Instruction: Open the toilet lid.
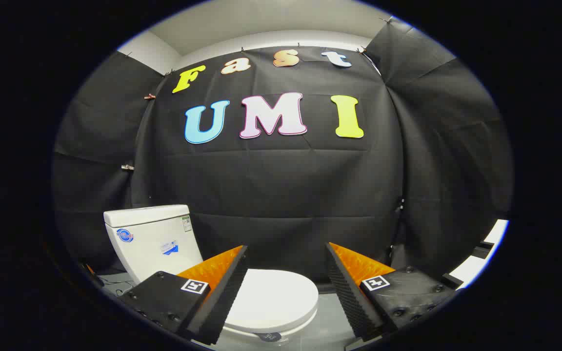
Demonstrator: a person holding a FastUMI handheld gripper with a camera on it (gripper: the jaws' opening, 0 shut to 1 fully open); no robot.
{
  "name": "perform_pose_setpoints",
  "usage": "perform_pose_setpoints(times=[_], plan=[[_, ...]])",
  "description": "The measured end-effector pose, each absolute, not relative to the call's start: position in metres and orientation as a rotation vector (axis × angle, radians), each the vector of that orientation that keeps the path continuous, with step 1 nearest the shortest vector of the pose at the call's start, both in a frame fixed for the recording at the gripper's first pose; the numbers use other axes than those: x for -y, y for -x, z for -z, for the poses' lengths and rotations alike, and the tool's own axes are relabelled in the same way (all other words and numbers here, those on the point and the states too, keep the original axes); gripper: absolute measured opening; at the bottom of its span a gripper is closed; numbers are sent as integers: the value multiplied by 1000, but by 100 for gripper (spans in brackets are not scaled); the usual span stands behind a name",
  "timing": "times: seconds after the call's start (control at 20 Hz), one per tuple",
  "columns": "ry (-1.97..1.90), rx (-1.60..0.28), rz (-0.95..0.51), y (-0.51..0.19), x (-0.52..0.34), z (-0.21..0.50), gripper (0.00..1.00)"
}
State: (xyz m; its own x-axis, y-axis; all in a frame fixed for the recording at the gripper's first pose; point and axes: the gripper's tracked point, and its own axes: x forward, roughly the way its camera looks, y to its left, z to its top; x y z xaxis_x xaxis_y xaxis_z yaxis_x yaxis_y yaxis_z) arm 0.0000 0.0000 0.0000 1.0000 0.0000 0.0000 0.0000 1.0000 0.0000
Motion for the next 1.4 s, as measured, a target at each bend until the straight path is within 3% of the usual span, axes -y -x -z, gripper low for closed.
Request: perform_pose_setpoints(times=[1.4], plan=[[-17, -49, 7, -3, 4, 14, 98]])
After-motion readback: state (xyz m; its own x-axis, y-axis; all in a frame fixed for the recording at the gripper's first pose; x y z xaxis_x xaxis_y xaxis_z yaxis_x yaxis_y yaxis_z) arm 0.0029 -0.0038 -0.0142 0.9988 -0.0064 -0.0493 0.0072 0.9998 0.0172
